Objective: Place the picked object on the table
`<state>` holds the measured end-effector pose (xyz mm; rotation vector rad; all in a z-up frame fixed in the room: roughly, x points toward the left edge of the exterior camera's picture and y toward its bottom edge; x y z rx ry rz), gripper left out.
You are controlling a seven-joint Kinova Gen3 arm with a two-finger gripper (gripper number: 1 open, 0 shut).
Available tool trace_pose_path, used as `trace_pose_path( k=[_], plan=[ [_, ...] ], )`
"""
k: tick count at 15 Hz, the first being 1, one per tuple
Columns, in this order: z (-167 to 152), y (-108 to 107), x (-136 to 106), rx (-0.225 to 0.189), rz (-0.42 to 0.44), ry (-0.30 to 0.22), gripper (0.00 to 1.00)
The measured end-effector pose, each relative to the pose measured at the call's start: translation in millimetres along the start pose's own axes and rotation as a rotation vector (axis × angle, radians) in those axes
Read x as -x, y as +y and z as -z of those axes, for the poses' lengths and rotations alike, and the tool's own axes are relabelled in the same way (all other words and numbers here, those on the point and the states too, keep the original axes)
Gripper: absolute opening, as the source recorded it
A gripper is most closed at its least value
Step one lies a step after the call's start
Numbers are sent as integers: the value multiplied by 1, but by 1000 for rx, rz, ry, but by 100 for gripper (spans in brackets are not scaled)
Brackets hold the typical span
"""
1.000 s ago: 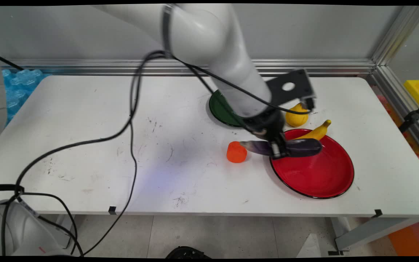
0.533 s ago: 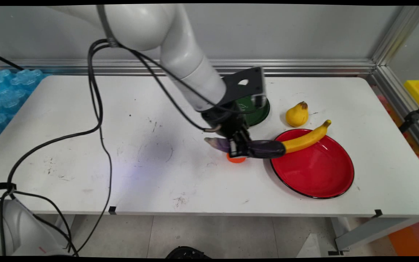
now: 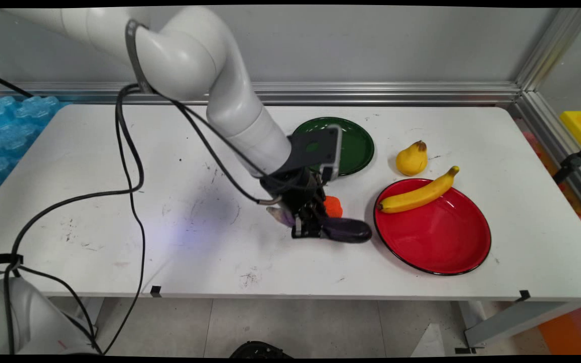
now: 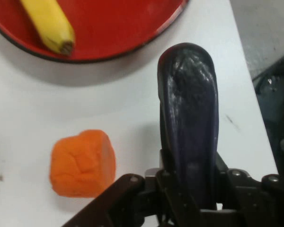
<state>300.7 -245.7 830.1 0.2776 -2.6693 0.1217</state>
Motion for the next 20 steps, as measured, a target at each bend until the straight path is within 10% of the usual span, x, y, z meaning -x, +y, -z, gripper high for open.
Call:
trace_pose_path(
  k=[12, 13, 20],
  plan=[
    [-62, 0, 11, 31, -11, -11, 0],
    [-66, 0, 11, 32, -12, -10, 100],
    [-71, 1, 10, 35, -20, 11, 100]
  ],
)
